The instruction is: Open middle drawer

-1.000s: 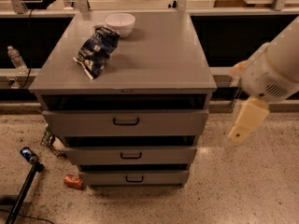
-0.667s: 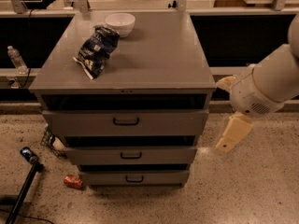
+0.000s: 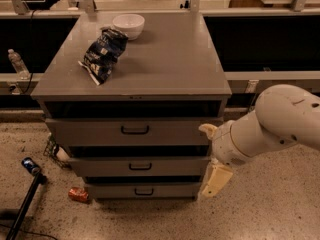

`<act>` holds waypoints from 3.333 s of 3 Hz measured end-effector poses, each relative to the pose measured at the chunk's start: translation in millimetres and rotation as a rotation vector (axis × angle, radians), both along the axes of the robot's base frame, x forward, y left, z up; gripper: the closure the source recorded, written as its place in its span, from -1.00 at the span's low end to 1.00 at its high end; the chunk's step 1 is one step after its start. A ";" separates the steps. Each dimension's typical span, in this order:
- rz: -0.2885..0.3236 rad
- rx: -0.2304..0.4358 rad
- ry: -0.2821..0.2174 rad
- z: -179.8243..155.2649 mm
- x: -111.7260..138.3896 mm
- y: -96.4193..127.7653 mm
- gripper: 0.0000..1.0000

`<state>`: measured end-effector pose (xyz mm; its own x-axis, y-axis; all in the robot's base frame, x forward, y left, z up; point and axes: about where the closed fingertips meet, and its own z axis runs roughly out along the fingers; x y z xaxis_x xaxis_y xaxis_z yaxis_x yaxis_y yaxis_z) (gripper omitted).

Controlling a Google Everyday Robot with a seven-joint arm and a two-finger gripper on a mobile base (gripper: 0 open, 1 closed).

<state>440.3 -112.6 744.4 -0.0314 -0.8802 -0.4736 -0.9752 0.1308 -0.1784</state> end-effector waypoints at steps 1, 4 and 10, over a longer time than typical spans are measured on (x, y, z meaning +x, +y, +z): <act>0.000 0.000 0.000 0.0 0.0 0.0 -1.00; -0.020 0.123 0.068 -134.3 -20.3 12.2 -1.00; 0.015 0.119 0.015 -217.7 34.3 29.8 -1.00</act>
Offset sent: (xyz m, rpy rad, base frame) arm -0.0021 0.0121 -0.1350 0.1577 0.1411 -0.0768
